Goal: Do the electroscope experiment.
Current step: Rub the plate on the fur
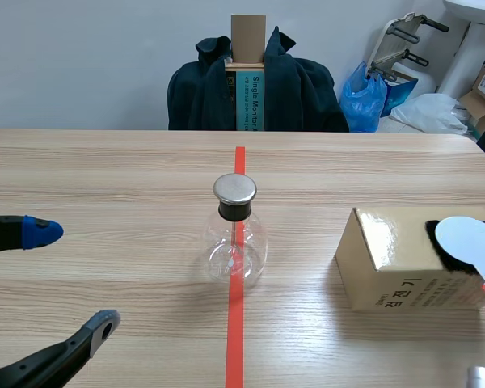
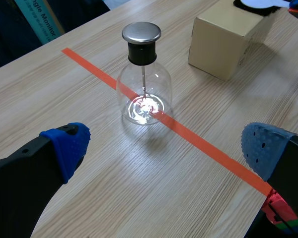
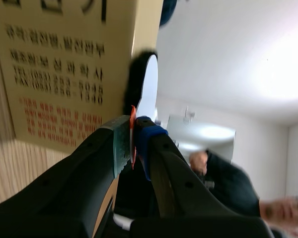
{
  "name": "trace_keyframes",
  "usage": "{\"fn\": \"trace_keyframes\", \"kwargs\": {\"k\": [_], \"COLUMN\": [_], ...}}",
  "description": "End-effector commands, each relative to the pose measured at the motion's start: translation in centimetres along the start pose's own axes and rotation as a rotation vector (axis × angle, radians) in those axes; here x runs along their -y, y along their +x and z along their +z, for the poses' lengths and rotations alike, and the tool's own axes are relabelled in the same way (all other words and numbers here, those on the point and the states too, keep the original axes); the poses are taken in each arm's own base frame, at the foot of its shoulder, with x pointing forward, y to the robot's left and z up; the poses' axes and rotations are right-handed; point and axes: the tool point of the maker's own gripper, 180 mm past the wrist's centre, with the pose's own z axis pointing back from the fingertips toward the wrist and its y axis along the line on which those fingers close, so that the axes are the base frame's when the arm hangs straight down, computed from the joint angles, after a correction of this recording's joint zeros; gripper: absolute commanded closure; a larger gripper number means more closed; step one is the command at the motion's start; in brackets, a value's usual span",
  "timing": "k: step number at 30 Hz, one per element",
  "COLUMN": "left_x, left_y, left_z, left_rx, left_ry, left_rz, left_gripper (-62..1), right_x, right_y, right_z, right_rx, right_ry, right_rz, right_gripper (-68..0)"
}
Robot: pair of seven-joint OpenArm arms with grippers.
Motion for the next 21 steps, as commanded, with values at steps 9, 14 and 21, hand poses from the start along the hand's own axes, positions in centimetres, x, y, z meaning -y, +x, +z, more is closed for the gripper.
{"fn": "trace_keyframes", "kwargs": {"k": [9, 14, 21], "left_x": [0.2, 0.3, 0.2], "left_y": [0.2, 0.1, 0.1], "left_z": [-0.2, -0.2, -0.3], "left_rx": [0.005, -0.002, -0.001], "left_ry": [-0.010, -0.013, -0.010], "left_rz": [-0.028, -0.040, -0.042], "left_gripper": [-62.3, -62.3, -62.3], "right_x": [0.2, 0.3, 0.0], "right_y": [-0.2, -1.0, -1.0], "right_z": [0.0, 0.0, -0.1], "right_rx": [-0.010, -0.034, -0.070], "right_ry": [-0.007, -0.006, -0.002], "right_rz": [0.012, 0.022, 0.005], "right_gripper": [-0.6, -0.6, -0.6]}}
